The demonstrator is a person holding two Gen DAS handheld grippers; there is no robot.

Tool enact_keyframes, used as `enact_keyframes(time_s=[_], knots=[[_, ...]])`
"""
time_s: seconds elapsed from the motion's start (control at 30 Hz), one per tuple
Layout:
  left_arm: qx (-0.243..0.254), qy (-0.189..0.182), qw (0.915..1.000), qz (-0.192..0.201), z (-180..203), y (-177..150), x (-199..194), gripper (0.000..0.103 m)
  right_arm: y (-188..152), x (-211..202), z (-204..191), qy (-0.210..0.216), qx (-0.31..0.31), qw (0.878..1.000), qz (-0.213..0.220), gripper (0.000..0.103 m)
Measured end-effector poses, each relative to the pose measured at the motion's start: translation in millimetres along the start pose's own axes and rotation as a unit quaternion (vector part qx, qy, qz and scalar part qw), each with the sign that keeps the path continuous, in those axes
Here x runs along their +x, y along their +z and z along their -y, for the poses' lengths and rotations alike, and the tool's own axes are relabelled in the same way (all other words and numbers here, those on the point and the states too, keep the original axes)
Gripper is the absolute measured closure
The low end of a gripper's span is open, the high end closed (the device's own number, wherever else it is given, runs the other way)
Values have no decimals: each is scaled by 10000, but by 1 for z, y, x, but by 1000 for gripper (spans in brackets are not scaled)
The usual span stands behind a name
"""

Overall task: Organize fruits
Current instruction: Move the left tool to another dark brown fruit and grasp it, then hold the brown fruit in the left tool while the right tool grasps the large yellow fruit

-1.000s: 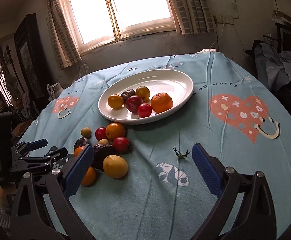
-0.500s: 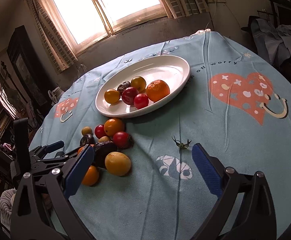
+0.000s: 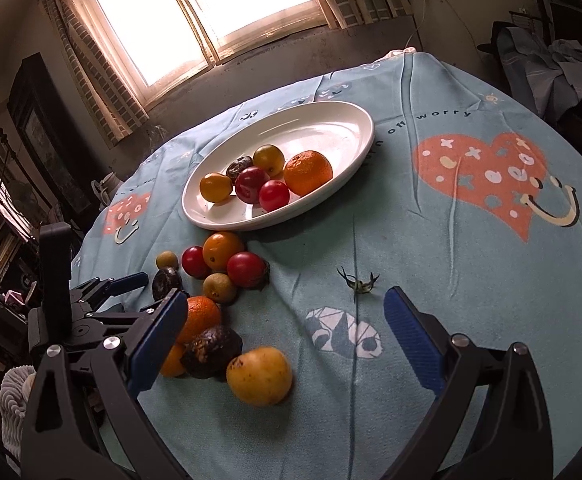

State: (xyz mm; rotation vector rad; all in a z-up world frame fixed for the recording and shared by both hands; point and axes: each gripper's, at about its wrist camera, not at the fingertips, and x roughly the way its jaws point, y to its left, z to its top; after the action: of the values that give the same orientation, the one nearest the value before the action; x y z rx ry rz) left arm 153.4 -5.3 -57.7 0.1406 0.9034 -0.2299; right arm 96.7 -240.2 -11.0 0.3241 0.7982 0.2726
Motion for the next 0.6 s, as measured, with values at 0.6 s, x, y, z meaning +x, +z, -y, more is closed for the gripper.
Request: enact_keyframes(time_s=[0.6], knots=[[-621,281,9977,60,-35,-4,-1,48,-3,-1,-11,103,-314,9995,19,4]])
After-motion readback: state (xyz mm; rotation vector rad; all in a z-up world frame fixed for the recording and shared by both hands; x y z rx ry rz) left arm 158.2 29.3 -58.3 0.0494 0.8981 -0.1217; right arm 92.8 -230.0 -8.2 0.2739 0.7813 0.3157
